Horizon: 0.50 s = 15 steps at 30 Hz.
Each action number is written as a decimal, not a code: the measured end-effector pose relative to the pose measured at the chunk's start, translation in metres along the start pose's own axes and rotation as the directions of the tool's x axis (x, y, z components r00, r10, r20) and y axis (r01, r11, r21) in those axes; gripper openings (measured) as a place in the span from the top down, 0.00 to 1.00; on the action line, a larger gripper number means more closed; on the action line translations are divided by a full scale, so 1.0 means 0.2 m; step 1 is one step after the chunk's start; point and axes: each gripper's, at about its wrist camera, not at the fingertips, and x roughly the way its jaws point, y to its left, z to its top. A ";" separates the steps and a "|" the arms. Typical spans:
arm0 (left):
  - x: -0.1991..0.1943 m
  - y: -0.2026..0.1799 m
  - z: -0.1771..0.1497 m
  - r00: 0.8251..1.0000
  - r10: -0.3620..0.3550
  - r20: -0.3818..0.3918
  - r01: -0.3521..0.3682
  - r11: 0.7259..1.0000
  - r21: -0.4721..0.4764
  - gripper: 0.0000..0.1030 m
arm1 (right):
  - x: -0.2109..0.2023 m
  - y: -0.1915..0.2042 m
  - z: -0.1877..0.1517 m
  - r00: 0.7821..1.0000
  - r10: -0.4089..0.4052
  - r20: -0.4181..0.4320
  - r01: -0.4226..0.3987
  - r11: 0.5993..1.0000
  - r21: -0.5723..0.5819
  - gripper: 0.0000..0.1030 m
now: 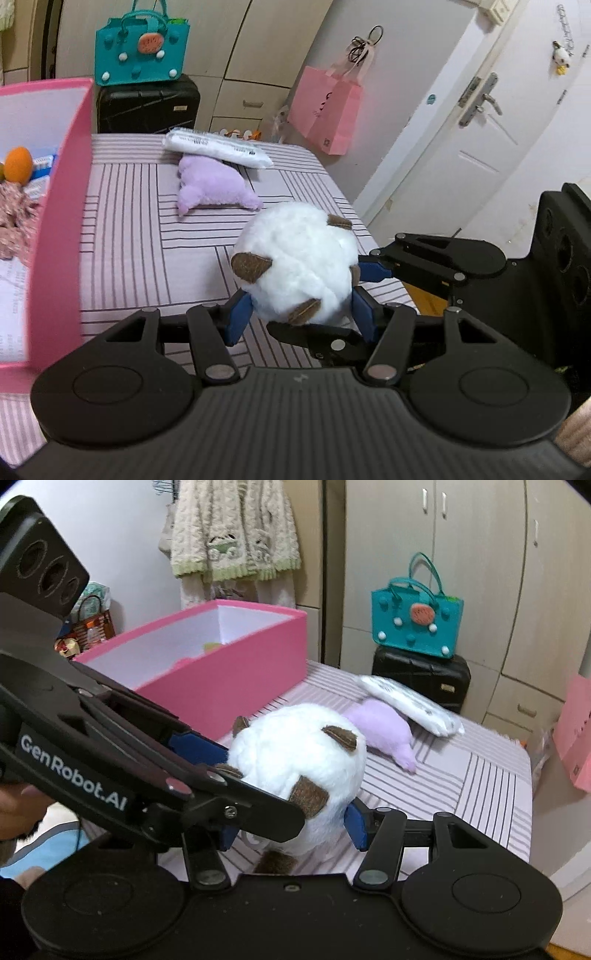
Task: Organize soft objects
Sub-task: 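Lift the panda plush with both grippers and carry it over the box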
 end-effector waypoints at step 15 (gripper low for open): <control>-0.50 0.10 0.10 0.999 0.037 0.035 -0.038 0.998 0.048 0.45 | -0.08 0.32 0.33 0.996 0.059 0.065 -0.047 0.984 -0.173 0.39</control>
